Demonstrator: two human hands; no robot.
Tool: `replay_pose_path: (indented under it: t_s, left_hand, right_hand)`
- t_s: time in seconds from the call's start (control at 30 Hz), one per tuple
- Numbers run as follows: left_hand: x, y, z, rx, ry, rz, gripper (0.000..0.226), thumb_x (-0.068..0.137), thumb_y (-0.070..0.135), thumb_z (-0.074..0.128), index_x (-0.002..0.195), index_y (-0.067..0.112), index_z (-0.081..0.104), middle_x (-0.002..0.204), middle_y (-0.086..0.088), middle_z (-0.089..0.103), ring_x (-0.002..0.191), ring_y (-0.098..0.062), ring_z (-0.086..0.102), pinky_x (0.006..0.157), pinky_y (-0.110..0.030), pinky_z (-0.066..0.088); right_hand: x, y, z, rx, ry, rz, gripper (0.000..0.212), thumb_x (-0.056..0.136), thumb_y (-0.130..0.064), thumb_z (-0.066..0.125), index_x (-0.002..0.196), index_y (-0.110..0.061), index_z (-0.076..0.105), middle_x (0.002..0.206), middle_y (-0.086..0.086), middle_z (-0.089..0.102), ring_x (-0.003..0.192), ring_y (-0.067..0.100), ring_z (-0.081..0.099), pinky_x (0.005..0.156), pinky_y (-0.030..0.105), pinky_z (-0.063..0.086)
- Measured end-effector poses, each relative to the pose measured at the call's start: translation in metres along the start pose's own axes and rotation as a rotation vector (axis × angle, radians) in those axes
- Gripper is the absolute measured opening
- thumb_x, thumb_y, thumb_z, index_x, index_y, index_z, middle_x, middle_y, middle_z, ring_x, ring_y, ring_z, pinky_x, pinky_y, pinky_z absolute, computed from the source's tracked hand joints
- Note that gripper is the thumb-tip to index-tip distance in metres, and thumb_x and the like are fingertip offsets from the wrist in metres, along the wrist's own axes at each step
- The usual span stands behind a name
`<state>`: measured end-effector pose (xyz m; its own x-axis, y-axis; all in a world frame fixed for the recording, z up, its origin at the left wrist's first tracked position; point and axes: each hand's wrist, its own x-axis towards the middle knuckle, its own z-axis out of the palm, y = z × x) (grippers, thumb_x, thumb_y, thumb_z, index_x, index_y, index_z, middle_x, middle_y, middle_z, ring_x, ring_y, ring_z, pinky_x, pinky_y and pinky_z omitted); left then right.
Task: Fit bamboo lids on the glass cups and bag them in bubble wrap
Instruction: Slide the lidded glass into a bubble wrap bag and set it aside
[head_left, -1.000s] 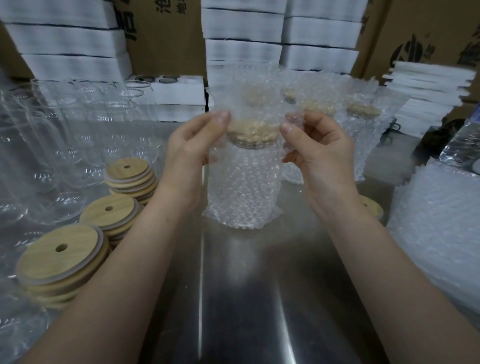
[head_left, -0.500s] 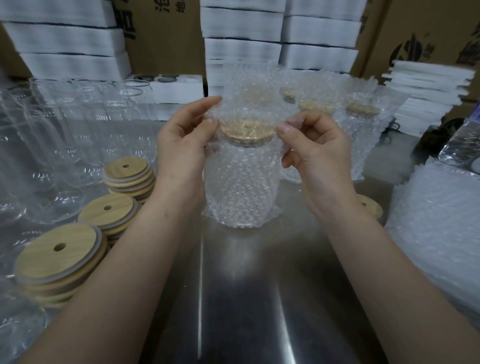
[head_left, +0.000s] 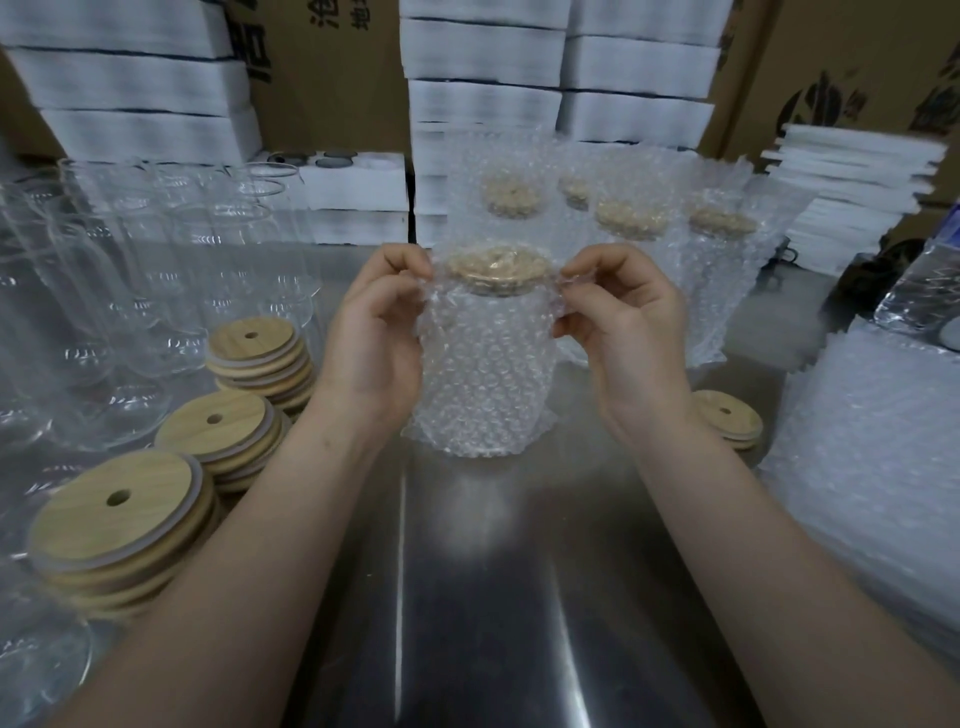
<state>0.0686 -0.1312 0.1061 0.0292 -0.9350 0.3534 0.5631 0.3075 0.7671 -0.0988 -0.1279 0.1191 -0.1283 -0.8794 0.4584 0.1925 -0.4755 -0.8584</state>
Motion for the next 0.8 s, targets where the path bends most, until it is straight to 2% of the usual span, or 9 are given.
replay_pose_path:
  t_s: [0.17, 0.23, 0.3, 0.33, 0.43, 0.53, 0.67, 0.73, 0.8]
  left_hand:
    - [-0.004, -0.001, -0.001, 0.116, 0.062, 0.003, 0.013, 0.081, 0.018, 0.054, 0.090, 0.016, 0.063, 0.091, 0.001, 0.066, 0.087, -0.017, 0.064, 0.080, -0.031, 0.049]
    - [-0.007, -0.005, 0.001, 0.291, 0.108, 0.065, 0.026, 0.082, 0.022, 0.063, 0.107, 0.015, 0.062, 0.107, -0.003, 0.068, 0.104, -0.025, 0.065, 0.095, -0.042, 0.052]
    - [-0.012, -0.011, 0.006, 0.413, 0.093, 0.137, 0.044, 0.082, 0.017, 0.070, 0.122, 0.012, 0.055, 0.125, -0.009, 0.064, 0.118, -0.028, 0.060, 0.104, -0.051, 0.046]
    - [-0.013, -0.015, 0.008, 0.465, 0.078, 0.155, 0.051, 0.080, 0.016, 0.072, 0.127, 0.013, 0.052, 0.130, -0.011, 0.061, 0.124, -0.028, 0.057, 0.107, -0.052, 0.043]
    - [-0.011, -0.022, 0.009, 0.644, 0.072, 0.186, 0.065, 0.079, 0.017, 0.077, 0.136, 0.017, 0.045, 0.139, -0.004, 0.054, 0.133, -0.018, 0.047, 0.112, -0.045, 0.038]
    - [-0.007, -0.025, 0.011, 0.688, 0.091, 0.206, 0.069, 0.075, 0.026, 0.077, 0.135, 0.021, 0.044, 0.138, -0.001, 0.054, 0.132, -0.016, 0.049, 0.111, -0.044, 0.039]
    - [0.001, -0.034, 0.017, 0.719, 0.163, 0.266, 0.065, 0.077, 0.019, 0.079, 0.131, 0.024, 0.044, 0.134, 0.004, 0.055, 0.129, -0.008, 0.049, 0.109, -0.035, 0.041]
    - [0.007, -0.038, 0.018, 0.739, 0.189, 0.297, 0.064, 0.078, 0.014, 0.078, 0.130, 0.024, 0.043, 0.132, 0.005, 0.055, 0.128, -0.005, 0.048, 0.107, -0.025, 0.041]
    - [0.014, -0.042, 0.020, 0.753, 0.188, 0.317, 0.063, 0.079, 0.011, 0.075, 0.130, 0.021, 0.041, 0.131, 0.006, 0.052, 0.129, -0.006, 0.046, 0.104, -0.017, 0.039]
  right_hand:
    - [-0.003, 0.006, 0.003, -0.259, 0.105, -0.143, 0.030, 0.090, 0.008, 0.057, 0.084, -0.018, 0.070, 0.080, -0.003, 0.066, 0.071, 0.012, 0.063, 0.064, 0.027, 0.057]
    - [-0.008, 0.008, 0.007, -0.358, 0.123, -0.155, 0.026, 0.092, 0.002, 0.059, 0.099, -0.020, 0.072, 0.091, -0.008, 0.070, 0.081, 0.008, 0.068, 0.077, 0.027, 0.058]
    - [-0.014, 0.009, 0.012, -0.441, 0.118, -0.136, 0.027, 0.093, -0.007, 0.061, 0.116, -0.018, 0.071, 0.106, -0.011, 0.069, 0.093, -0.001, 0.066, 0.083, 0.017, 0.053]
    - [-0.015, 0.009, 0.014, -0.487, 0.104, -0.123, 0.031, 0.094, -0.013, 0.062, 0.124, -0.018, 0.067, 0.115, -0.011, 0.068, 0.101, -0.003, 0.063, 0.087, 0.016, 0.051]
    - [-0.017, 0.009, 0.018, -0.636, 0.054, -0.095, 0.046, 0.094, -0.033, 0.061, 0.139, -0.022, 0.056, 0.138, -0.012, 0.057, 0.125, 0.010, 0.052, 0.106, 0.028, 0.042]
    - [-0.013, 0.009, 0.023, -0.619, 0.042, -0.050, 0.055, 0.093, -0.032, 0.063, 0.145, -0.020, 0.048, 0.144, -0.011, 0.051, 0.121, 0.006, 0.053, 0.099, 0.016, 0.041]
    - [-0.006, 0.013, 0.028, -0.611, 0.059, -0.060, 0.057, 0.092, -0.021, 0.064, 0.146, -0.014, 0.045, 0.128, -0.011, 0.047, 0.112, 0.007, 0.051, 0.104, 0.033, 0.045]
    - [-0.001, 0.016, 0.030, -0.584, 0.065, -0.054, 0.058, 0.092, -0.017, 0.063, 0.147, -0.013, 0.043, 0.123, -0.006, 0.041, 0.108, 0.003, 0.048, 0.104, 0.034, 0.045]
    - [0.006, 0.020, 0.031, -0.564, 0.076, -0.047, 0.058, 0.093, -0.014, 0.060, 0.148, -0.012, 0.041, 0.120, -0.002, 0.037, 0.101, -0.002, 0.046, 0.103, 0.028, 0.045]
